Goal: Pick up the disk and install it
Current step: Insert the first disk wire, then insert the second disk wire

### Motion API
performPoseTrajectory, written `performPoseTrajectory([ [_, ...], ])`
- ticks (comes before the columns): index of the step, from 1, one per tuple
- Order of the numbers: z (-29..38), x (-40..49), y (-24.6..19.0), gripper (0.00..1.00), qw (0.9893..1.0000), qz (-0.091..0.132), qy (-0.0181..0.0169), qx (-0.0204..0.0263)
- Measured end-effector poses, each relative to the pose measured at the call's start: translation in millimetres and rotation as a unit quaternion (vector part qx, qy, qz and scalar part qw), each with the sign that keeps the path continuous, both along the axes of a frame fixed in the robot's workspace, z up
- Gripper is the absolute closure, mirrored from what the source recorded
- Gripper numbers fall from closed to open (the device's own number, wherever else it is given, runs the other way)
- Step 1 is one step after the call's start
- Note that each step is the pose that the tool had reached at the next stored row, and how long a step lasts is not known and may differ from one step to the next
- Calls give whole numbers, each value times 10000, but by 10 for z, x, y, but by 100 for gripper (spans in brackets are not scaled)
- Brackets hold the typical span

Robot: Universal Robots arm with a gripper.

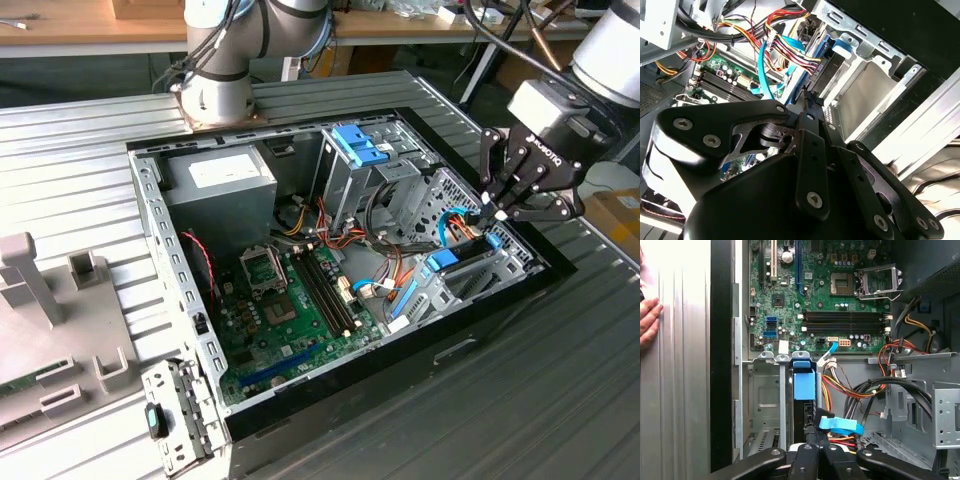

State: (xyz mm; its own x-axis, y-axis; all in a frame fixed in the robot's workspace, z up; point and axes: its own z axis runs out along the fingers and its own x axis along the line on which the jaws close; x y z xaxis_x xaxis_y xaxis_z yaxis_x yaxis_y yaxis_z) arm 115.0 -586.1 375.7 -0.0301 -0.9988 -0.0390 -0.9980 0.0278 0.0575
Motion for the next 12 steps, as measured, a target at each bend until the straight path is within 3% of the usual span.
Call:
performPoseTrajectory([
  [2, 60, 0, 4, 89, 10000, 0, -1, -1],
  [12, 161, 0, 11, 89, 10000, 0, -3, -4],
])
